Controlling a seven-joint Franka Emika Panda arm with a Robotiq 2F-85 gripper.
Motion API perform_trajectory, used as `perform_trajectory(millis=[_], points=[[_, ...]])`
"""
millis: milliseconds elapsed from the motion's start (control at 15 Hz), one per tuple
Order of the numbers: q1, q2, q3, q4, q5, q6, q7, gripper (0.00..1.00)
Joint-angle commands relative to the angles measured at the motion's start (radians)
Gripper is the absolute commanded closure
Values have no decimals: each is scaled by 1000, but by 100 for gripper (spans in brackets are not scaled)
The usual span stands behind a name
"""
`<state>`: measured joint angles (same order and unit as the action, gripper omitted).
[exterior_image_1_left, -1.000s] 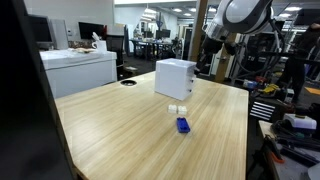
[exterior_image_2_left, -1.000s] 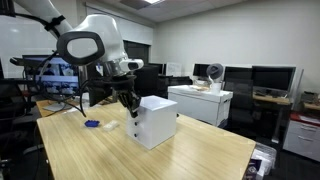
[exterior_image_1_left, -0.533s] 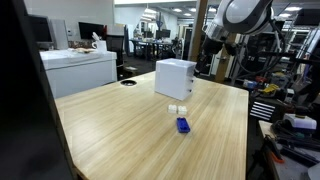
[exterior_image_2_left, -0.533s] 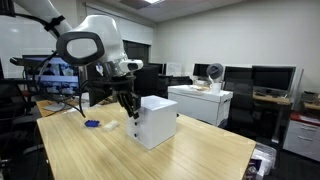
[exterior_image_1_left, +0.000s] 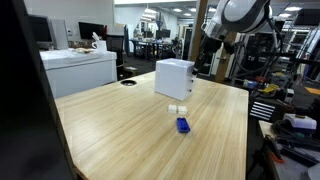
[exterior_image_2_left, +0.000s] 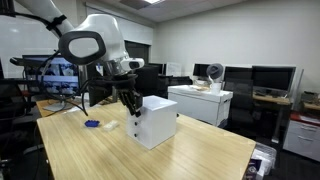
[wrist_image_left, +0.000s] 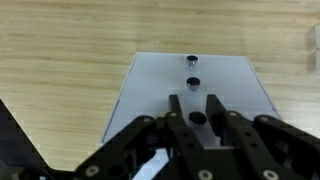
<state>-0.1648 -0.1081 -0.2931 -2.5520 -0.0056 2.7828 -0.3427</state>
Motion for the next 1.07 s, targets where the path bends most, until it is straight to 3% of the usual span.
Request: perform_trajectory(millis=[0, 1000], points=[[3, 21, 5, 13, 50, 16, -54, 95], [-29, -112, 8, -102, -21, 13, -13, 92]])
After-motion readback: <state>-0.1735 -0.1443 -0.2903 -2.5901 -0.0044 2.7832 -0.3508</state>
